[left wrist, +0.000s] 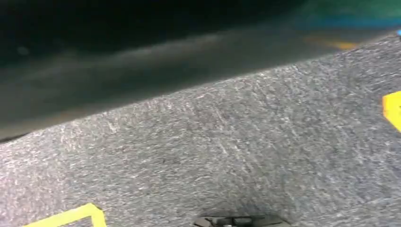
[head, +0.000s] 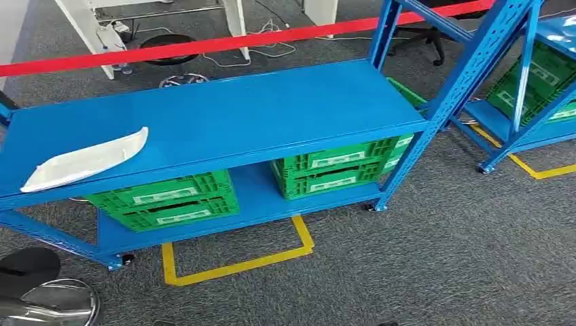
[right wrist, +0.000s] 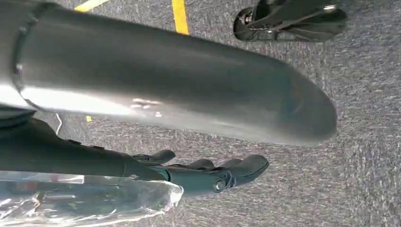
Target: Take the parts from the cabinet and place them on the table.
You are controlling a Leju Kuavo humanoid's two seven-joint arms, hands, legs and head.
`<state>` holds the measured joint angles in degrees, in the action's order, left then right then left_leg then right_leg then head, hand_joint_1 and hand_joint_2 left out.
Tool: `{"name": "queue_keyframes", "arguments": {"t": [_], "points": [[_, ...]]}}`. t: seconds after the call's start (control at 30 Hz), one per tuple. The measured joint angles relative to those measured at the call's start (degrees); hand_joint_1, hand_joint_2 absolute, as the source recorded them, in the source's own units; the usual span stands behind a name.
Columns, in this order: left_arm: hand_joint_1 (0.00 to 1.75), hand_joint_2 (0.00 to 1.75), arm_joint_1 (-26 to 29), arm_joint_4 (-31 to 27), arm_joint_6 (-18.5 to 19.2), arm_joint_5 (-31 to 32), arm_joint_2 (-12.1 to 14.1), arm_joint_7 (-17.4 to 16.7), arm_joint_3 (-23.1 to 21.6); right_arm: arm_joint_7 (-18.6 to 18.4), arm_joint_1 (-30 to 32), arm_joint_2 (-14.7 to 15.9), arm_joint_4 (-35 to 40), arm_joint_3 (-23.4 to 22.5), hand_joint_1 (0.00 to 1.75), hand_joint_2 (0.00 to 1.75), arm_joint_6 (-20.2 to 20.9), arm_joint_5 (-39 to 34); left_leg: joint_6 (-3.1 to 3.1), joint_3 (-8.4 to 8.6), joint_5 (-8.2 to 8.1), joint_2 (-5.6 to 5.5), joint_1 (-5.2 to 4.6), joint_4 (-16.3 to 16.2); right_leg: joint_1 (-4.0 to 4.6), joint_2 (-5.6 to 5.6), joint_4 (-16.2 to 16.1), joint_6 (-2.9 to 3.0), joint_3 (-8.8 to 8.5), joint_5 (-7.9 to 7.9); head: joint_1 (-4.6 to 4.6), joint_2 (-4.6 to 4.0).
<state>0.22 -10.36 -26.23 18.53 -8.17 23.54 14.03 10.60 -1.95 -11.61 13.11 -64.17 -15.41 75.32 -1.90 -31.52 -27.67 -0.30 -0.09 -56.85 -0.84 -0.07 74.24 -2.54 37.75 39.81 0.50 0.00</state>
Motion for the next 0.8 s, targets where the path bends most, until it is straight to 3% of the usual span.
{"name": "queue_keyframes", "arguments": {"t": [0.03, 0.07, 0.17, 0.2, 0.23, 0.3, 0.37, 0.4, 0.5, 0.53, 0.57, 0.63, 0.67, 0.7, 0.73, 0.8], "points": [[0.00, 0.00, 0.04, 0.00, 0.00, 0.00, 0.00, 0.00, 0.02, 0.00, 0.09, 0.00, 0.00, 0.00, 0.00, 0.00, 0.00, 0.00, 0.08, 0.57, -0.43, -0.06, 0.01, -0.01, -0.01, -0.02, 1.49, -0.13, 1.68, -0.88, -0.09, 0.00], [0.00, 0.00, 0.19, 0.00, -0.02, 0.00, 0.00, 0.00, 0.07, 0.00, 0.15, 0.00, 0.00, -0.02, 0.00, 0.00, 0.00, 0.00, 0.16, 1.32, -0.96, -0.12, 0.04, -0.01, -0.08, -0.02, 0.01, -0.20, 1.84, -3.40, -0.02, 0.00], [0.00, 0.00, 0.24, 0.00, 0.00, 0.02, -0.13, 0.00, 0.28, 0.00, 0.17, 0.04, 0.00, -0.02, 0.00, 0.00, 0.00, 0.00, 0.98, 3.65, -2.77, -0.18, 0.25, -0.03, -0.41, -0.07, -13.09, -0.44, -2.49, -13.01, -0.09, 0.00], [0.00, 0.00, 0.10, 0.00, 0.00, 0.02, -0.09, 0.02, 0.35, 0.00, 0.10, 0.04, -0.04, 0.00, 0.00, 0.00, 0.02, 0.00, 1.55, 3.69, -3.37, -0.22, -0.22, -0.30, -0.10, 0.00, -13.79, -0.36, -3.19, -11.91, -0.24, 0.00], [0.00, 0.00, 0.05, 0.00, -0.02, 0.02, -0.07, 0.00, 0.39, 0.00, -0.01, 0.04, -0.04, 0.00, 0.00, 0.00, 0.02, 0.00, 1.76, 3.63, -3.62, -0.39, -0.18, -0.47, -0.19, 0.15, -14.33, 0.70, -4.05, -11.47, -0.20, 0.00], [0.00, 0.00, -0.03, 0.00, -0.13, 0.02, -0.07, 0.00, 0.46, -0.07, 0.15, 0.04, -0.04, 0.00, 0.00, 0.00, 0.07, 0.07, 1.97, 3.89, -3.55, -0.34, -0.05, -0.26, 0.11, 0.21, -14.31, 1.35, -3.88, -11.22, 0.31, 0.00], [0.00, 0.00, -0.10, -0.02, -0.18, 0.04, 0.02, -0.04, 0.50, -0.09, 0.14, 0.04, -0.04, -0.02, 0.00, 0.00, 0.18, 0.07, 2.51, 3.96, -4.54, -0.28, 0.11, -0.73, -0.27, 0.12, -14.64, 1.99, -4.39, -11.14, 0.24, 0.00], [0.00, 0.00, -0.14, -0.02, -0.26, 0.09, 0.02, -0.04, 0.50, -0.09, 0.05, 0.04, -0.04, -0.02, 0.00, 0.00, 0.26, 0.09, 2.84, 2.95, -5.68, -0.18, 0.11, -3.03, -0.28, -0.07, -14.77, 2.30, -4.73, -10.95, 0.53, 0.00], [0.00, 0.00, -0.19, -0.02, -0.63, 0.22, 0.02, -0.31, 0.52, -0.15, -0.02, 0.04, -0.04, -0.02, 0.00, 0.00, 0.81, 0.09, 3.32, -4.95, -10.40, -0.13, 0.26, -16.54, -0.18, -0.87, -14.79, 2.93, -5.38, -10.18, 0.63, 0.00], [0.00, 0.00, -0.13, -0.02, -0.72, 0.26, 0.02, -0.42, 0.52, -0.20, 0.02, 0.04, -0.04, -0.02, 0.00, 0.00, 0.90, 0.07, 3.27, -6.81, -10.25, -0.12, 0.26, -18.83, -0.10, -1.14, -14.80, 2.96, -5.74, -9.88, 0.61, 0.00], [0.00, 0.00, 0.01, -0.02, -0.83, 0.28, 0.02, -0.50, 0.55, -0.28, 0.06, 0.04, -0.04, -0.02, 0.00, 0.00, 0.94, 0.09, 3.04, -7.24, -8.39, -0.10, 0.25, -18.21, 0.04, -1.42, -14.80, 3.00, -6.20, -9.56, 0.61, 0.00], [0.00, 0.00, 0.14, -0.02, -1.03, 0.50, 0.00, -0.57, 0.57, -0.33, 0.02, 0.04, -0.04, -0.02, 0.00, 0.00, 1.07, 0.09, 1.99, -4.98, -2.13, 0.47, -0.03, -11.09, 0.43, -2.21, -14.89, 3.06, -7.36, -8.87, 0.63, 0.00], [0.00, 0.00, 0.06, -0.02, -1.09, 0.50, 0.02, -0.57, 0.57, -0.33, 0.02, 0.02, -0.04, -0.02, 0.00, 0.00, 1.07, 0.13, 0.98, -3.15, 0.85, 1.92, -0.54, -6.18, 0.64, -2.70, -15.04, 3.05, -7.93, -8.54, 0.61, 0.00], [0.00, 0.00, -0.09, -0.02, -1.22, 0.52, 0.29, -0.59, 0.59, -0.35, 0.10, -0.18, -0.18, -0.02, 0.00, 0.00, 1.14, 0.15, -0.12, -2.08, 0.57, 5.47, -1.46, -4.25, 0.72, -3.17, -15.17, 2.91, -7.77, -8.16, 0.37, 0.00], [0.00, 0.00, -0.35, -0.02, -1.25, 0.55, 0.20, -0.59, 0.59, -0.35, 0.10, -0.13, -0.20, -0.02, 0.00, 0.00, 1.18, 0.15, -0.31, -1.55, 0.11, 5.58, -1.58, -2.58, 1.04, -3.55, -15.17, 2.45, -8.29, -7.82, 0.64, 0.00], [0.00, 0.00, -0.53, -0.02, -1.38, 0.59, 0.20, -0.61, 0.59, -0.44, -0.01, -0.13, -0.20, -0.02, 0.00, 0.00, 1.22, 0.15, 0.01, -1.88, -0.15, 4.23, -1.64, -2.39, 1.05, -5.29, -15.52, 2.06, -8.37, -7.84, 0.50, 0.00]]}}
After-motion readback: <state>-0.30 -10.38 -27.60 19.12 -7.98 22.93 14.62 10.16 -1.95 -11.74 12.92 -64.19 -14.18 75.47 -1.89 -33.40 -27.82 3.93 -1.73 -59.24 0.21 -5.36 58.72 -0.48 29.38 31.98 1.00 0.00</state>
